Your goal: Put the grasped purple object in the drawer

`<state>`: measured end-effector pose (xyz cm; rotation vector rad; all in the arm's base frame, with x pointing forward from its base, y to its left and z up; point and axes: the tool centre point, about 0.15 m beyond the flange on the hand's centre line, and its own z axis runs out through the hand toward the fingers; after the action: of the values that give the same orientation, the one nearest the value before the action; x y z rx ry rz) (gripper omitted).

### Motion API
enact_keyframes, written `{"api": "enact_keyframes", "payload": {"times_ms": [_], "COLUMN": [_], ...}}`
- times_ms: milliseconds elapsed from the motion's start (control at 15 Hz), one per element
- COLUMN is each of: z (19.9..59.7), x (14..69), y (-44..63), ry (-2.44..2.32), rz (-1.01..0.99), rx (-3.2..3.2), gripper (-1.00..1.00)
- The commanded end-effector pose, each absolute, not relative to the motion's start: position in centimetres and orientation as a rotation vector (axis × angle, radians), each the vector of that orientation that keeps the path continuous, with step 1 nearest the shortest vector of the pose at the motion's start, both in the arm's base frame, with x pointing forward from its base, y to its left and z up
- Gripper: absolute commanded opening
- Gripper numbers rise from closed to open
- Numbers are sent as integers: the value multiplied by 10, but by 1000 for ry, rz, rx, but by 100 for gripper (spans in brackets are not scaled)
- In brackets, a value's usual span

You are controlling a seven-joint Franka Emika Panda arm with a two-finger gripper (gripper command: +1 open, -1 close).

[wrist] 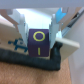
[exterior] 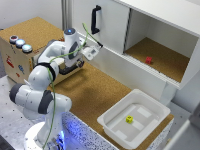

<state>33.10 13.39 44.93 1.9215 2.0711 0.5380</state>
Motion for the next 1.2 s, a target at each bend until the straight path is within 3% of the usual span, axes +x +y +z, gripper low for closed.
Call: {"api": "enact_keyframes", "payload": {"times_ms": [0,467,1133], "z": [495,448,365], "x": [330,311,336], "y": [206,295,330], "ry": [2083,2270,2274], "rz": [483,514,425], "rx": [1906,1941,1981], "gripper": [-100,-100,-100]}}
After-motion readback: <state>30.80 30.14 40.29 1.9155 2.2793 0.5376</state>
